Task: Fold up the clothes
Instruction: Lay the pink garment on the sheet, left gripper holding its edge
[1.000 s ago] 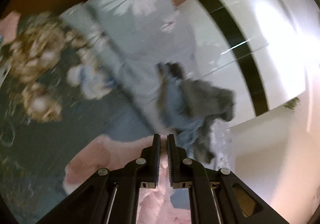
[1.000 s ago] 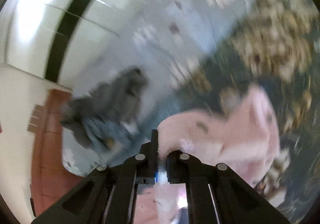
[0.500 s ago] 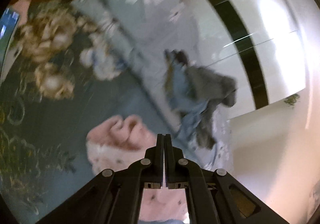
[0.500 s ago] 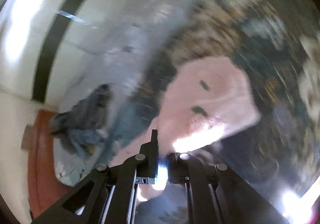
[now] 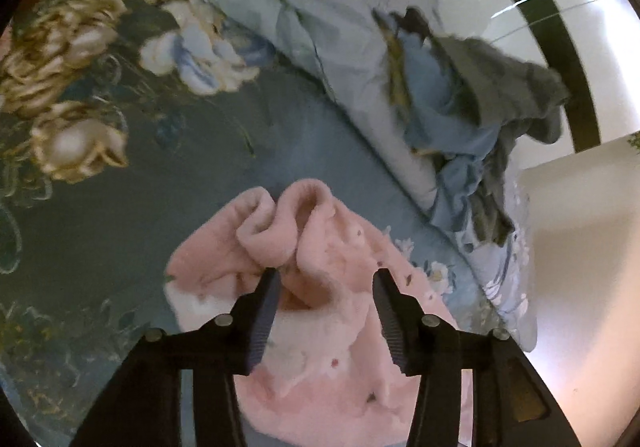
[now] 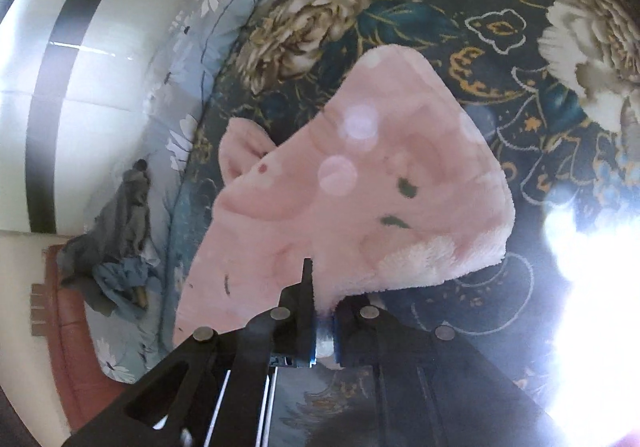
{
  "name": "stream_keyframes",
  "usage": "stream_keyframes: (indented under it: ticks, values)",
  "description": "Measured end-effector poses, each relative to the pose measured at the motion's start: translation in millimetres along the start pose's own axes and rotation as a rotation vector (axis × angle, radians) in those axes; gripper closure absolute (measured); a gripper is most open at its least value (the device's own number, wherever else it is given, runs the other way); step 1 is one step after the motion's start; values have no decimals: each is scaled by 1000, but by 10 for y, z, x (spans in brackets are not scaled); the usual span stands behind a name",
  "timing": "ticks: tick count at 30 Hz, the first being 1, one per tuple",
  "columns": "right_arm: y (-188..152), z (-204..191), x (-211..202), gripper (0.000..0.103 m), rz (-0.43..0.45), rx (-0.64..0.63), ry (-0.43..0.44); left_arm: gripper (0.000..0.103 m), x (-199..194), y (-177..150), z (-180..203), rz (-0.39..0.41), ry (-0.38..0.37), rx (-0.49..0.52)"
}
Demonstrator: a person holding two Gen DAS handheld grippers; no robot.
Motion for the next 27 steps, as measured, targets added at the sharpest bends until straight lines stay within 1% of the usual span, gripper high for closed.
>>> stream_keyframes:
  ticks: [2,4,7,8,9,10,11,12,13,14,17,20,22,23,26,27]
  values:
    - [3,28,47,97,-11,2,-23,46,191,63,30,-55,22,2]
    - [5,49,87,96,-18,12,-33,46,410,69,20,-112,58,2]
    - [6,82,134,96,-27,22,-45,46,609,46,-12,-157,66,-4]
    - [9,88,148,96,-30,21,-51,46,641,26,-13,-167,50,-7]
    - [8,92,148,96,-32,17,-60,48,651,-9,-6,-156,29,0]
    - [7,96,147,96,-34,13,-68,48,630,-43,-13,-135,38,13]
    - [8,107,149,96,-36,14,-70,60,608,-77,-20,-113,47,25]
    - [10,117,150,96,-37,16,-72,88,585,-112,-27,-91,57,37]
    - [11,128,152,96,-38,17,-74,93,557,-175,-50,-78,55,41]
    - [13,151,159,96,-41,23,-79,93,530,-240,-74,-66,53,45]
    - [9,188,179,96,-44,33,-84,94,280,-403,-146,13,-7,38]
    - [-8,187,185,96,-47,30,-85,94,-72,-528,-242,104,-60,6]
    - [-35,175,187,96,-53,27,-78,94,-379,-623,-315,163,-104,-10]
    - [-51,170,186,96,-57,27,-71,94,-491,-669,-355,181,-106,-8]
    - [-104,190,156,96,-55,27,-60,94,-617,-768,-435,191,-75,4]
    - [-123,211,153,96,-57,30,-58,94,-610,-831,-507,176,-49,7]
Point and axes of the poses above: each gripper's, at about its wrist camera, not at the fingertips, and x roughly the way its jaws point, z to its right, y to its top, the point moved 7 cm from there along x, roughly the way its jaws point, and after that the axes turned 14 degrees about -z, right-handed, at the moved point
